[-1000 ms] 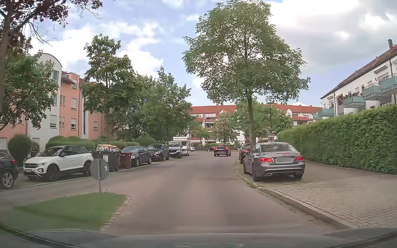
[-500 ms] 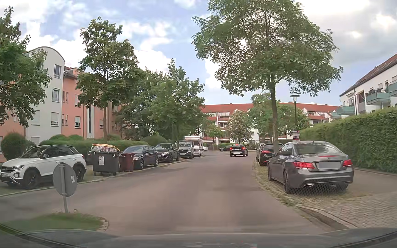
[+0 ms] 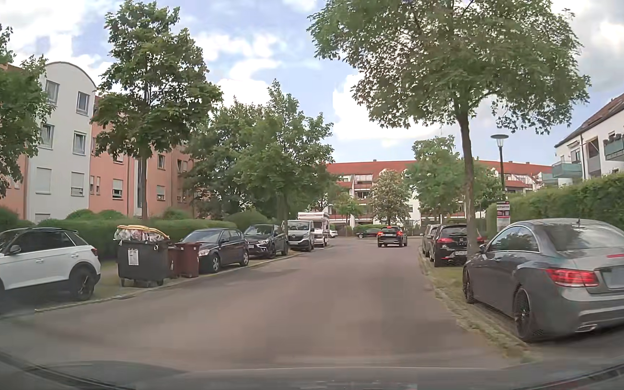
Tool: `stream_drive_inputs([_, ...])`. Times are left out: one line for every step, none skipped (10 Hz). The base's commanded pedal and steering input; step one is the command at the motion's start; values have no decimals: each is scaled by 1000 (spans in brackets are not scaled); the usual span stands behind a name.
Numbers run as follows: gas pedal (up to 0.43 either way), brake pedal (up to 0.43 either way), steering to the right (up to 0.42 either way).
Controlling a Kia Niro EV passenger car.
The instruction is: Follow the waypoints while adhering to traffic rules and regulations
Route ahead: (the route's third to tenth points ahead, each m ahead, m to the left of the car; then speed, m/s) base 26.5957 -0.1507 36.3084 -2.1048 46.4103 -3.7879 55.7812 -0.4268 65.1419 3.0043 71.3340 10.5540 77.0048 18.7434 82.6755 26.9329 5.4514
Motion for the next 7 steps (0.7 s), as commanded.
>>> stream_drive_inputs([20,18,-6])
stream_drive_inputs([8,24,0])
stream_drive_inputs([8,18,6])
stream_drive_inputs([0,18,10])
stream_drive_inputs([0,18,14])
stream_drive_inputs([0,18,18])
stream_drive_inputs([0,18,24])
